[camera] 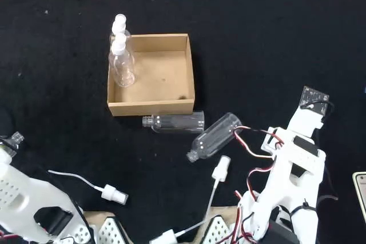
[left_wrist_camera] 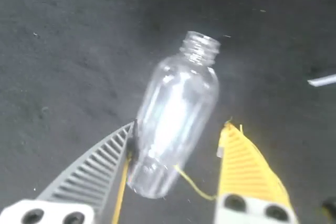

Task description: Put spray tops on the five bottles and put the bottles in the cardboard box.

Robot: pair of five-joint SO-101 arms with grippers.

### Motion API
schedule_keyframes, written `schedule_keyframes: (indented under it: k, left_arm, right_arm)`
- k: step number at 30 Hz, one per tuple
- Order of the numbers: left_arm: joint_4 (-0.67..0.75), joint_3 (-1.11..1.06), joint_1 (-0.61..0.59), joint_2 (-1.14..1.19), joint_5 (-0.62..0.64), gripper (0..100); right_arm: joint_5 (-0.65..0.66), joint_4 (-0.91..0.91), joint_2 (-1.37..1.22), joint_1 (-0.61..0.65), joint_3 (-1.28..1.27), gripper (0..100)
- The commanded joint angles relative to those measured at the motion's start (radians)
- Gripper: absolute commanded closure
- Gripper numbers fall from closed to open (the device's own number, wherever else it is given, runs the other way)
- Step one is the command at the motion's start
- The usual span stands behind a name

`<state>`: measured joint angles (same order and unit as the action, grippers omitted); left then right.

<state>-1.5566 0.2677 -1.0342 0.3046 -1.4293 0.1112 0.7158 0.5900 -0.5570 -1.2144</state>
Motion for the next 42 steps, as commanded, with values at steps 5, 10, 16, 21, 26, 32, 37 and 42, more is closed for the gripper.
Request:
schedule_keyframes:
  k: [5, 10, 16, 21, 26, 32, 37, 42]
  left_arm:
    - [0.215, -0.157, 0.005, -0.046, -0.029, 71]
    - [0.341, -0.246, 0.005, -0.043, -0.031, 71]
    - [0.457, -0.352, -0.015, -0.043, -0.083, 71]
    - [0.476, -0.381, -0.027, -0.052, -0.091, 72]
    - [0.339, -0.378, -0.013, -0.052, -0.091, 87]
    - [0.192, -0.387, 0.050, -0.144, 0.063, 96]
    - [0.262, -0.394, 0.077, -0.235, 0.282, 96]
    - [0.381, -0.506, 0.021, -0.215, 0.371, 82]
  right_arm:
    - [0.009, -0.021, 0.004, 0.017, 0.004, 89.3]
    - [0.009, -0.023, 0.004, 0.017, 0.004, 89.3]
    - [0.009, -0.023, 0.004, 0.017, 0.004, 89.3]
    - [0.009, -0.037, 0.004, 0.017, 0.004, 89.3]
    - [0.009, -0.040, 0.002, 0.017, 0.004, 89.3]
    - [0.009, -0.040, 0.002, 0.017, 0.004, 89.3]
    - [0.009, -0.040, 0.002, 0.017, 0.004, 89.3]
    - [0.009, -0.038, 0.002, 0.017, 0.004, 89.3]
